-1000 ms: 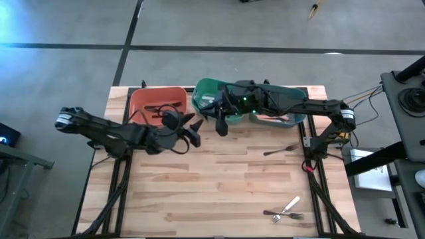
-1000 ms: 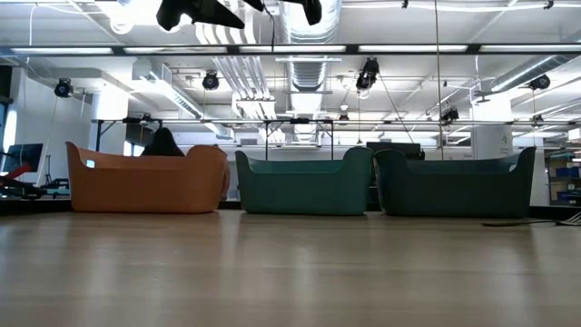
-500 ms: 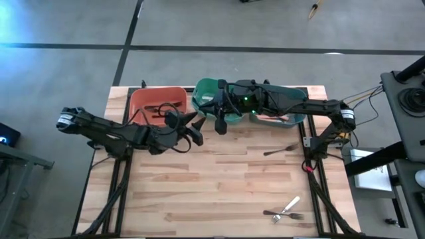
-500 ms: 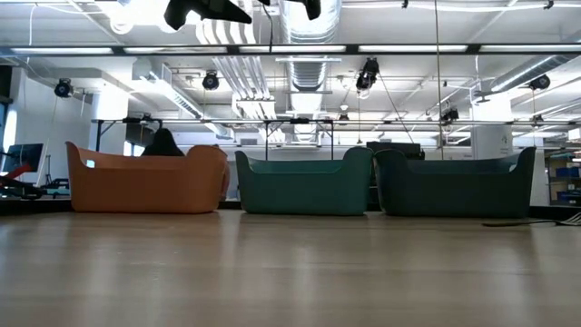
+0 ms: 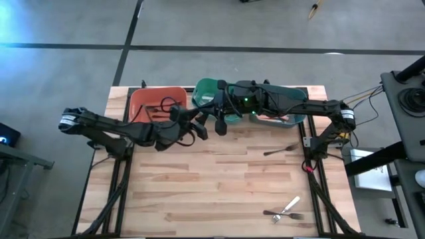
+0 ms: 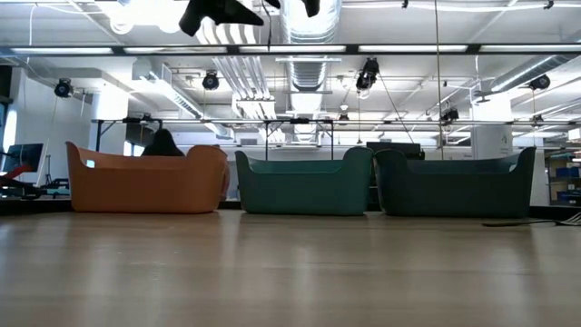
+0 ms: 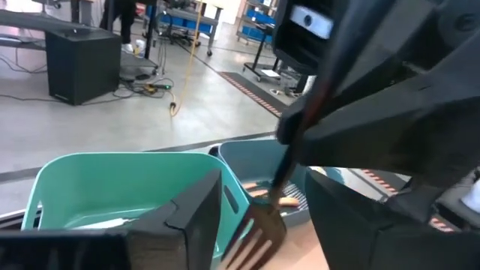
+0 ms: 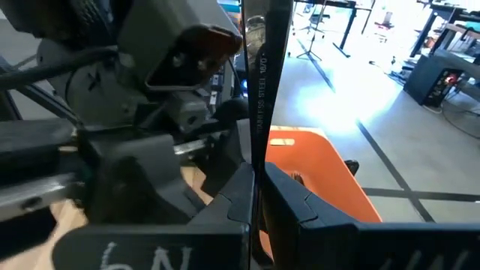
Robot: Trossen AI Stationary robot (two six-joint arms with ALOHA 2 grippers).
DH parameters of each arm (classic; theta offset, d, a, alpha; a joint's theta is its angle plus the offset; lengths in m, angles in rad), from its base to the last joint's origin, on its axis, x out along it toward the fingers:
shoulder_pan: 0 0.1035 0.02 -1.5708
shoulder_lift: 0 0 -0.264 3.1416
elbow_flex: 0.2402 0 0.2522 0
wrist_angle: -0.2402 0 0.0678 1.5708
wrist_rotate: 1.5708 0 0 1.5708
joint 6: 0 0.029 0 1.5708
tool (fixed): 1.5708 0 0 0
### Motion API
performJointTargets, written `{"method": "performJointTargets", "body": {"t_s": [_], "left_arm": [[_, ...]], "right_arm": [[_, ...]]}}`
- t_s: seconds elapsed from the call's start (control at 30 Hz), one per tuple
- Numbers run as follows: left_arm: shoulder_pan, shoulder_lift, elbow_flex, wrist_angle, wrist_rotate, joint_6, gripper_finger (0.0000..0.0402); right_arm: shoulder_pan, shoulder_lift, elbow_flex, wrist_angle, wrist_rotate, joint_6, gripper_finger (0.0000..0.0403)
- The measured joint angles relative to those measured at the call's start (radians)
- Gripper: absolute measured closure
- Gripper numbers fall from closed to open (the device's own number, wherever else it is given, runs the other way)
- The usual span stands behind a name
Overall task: Sort silverware by color (type)
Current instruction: Put the black fork into the orange bin
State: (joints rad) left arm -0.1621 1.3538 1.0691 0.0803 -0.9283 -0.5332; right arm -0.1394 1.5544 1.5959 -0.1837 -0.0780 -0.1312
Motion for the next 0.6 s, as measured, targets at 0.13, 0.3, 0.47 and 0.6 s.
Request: {"method": "performJointTargets", "body": {"t_s": [0.13,0.3,0.47,0.6], "left_arm": [[0.007,0.006,0.000,0.002,0.000,-0.006,0.0285],[0.007,0.005,0.000,0.005,-0.001,-0.001,0.0389],[0.007,0.000,0.000,-0.002,0.001,0.012,0.0400],[0.008,-0.021,0.000,-0.004,-0.006,0.045,0.0401]], "right_arm": [[0.000,0.000,0.000,0.000,0.000,-0.001,0.0394],[0.000,0.000,0.000,-0.001,0.001,-0.004,0.0394],[-0.005,-0.003,0.000,-0.024,0.002,0.007,0.0380],[-0.021,-0.020,-0.001,-0.081,-0.001,0.019,0.0341]]}}
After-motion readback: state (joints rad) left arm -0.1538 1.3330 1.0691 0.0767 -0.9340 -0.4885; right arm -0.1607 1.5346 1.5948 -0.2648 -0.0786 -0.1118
